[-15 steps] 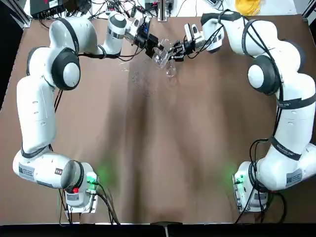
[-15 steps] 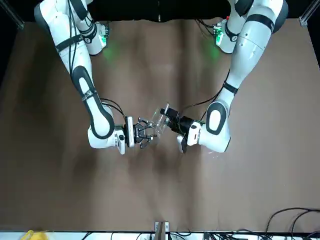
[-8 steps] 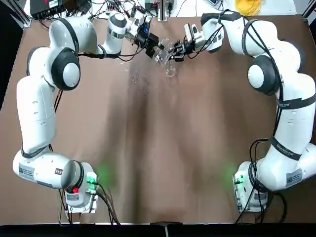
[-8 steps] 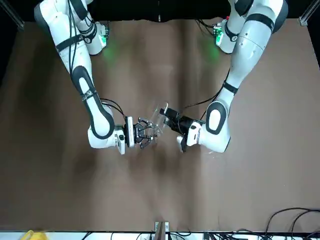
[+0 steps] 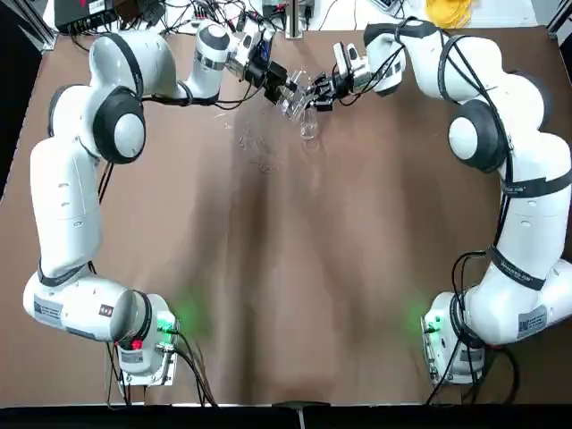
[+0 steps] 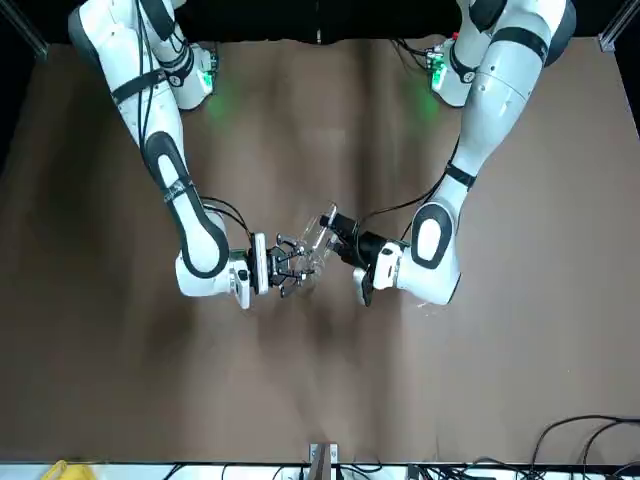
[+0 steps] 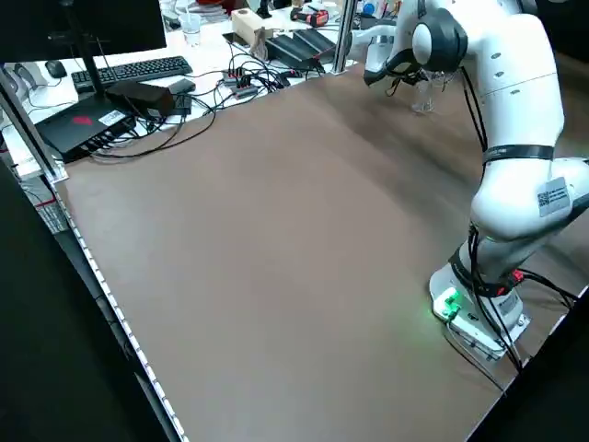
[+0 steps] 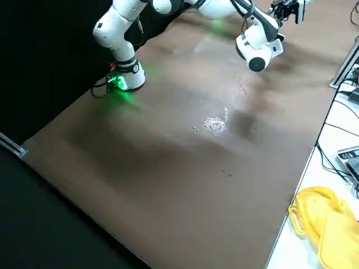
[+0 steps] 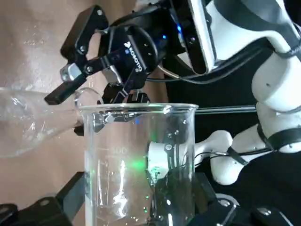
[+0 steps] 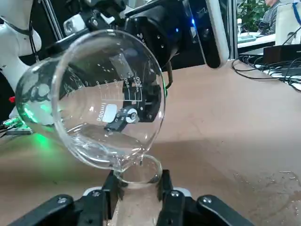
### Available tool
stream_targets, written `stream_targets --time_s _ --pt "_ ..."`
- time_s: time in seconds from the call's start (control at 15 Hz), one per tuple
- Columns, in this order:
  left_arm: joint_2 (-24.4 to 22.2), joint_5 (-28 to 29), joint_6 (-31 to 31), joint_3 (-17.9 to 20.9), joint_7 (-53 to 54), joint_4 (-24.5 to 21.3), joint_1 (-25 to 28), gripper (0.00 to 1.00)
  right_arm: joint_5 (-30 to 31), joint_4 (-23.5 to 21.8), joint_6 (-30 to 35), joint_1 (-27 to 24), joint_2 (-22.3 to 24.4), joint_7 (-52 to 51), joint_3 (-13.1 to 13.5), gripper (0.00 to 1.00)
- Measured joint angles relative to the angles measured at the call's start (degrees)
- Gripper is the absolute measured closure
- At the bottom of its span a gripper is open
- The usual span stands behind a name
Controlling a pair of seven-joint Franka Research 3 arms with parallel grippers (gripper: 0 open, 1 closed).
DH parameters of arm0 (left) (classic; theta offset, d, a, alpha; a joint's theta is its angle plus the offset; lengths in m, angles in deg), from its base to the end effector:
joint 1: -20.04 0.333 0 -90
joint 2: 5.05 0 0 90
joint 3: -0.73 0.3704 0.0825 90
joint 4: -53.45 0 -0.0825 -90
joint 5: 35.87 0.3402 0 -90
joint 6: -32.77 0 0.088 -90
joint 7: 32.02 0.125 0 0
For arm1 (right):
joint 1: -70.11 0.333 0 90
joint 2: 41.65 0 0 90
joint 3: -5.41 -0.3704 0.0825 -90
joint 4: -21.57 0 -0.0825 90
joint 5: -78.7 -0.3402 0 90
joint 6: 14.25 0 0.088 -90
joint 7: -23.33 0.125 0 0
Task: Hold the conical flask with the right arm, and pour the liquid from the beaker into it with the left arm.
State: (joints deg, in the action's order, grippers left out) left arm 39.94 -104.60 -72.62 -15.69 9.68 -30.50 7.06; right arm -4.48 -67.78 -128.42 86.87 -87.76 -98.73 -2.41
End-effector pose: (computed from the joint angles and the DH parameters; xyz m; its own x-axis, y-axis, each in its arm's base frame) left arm 0.6023 -0.3826 0.3189 0.8872 -0.4468 0.1155 -0.2133 -0.1751 0.9612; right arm 0.6229 0.3463 0.2568 0.1349 0.2979 0.9450 0.9781 0.1123 -0.1750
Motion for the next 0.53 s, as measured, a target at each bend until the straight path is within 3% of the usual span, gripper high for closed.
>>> stream_targets --time_s 0.33,0.53 --pt "0.0 -0.3 0.0 0.0 14.0 -0.1 0.0 0.03 0.0 0.0 0.0 0.0 0.0 0.0 0.0 0.61" --pt "0.1 -3.4 1.1 0.1 22.8 -0.2 0.1 0.03 0.0 0.1 0.0 0.0 0.0 0.0 0.0 0.61"
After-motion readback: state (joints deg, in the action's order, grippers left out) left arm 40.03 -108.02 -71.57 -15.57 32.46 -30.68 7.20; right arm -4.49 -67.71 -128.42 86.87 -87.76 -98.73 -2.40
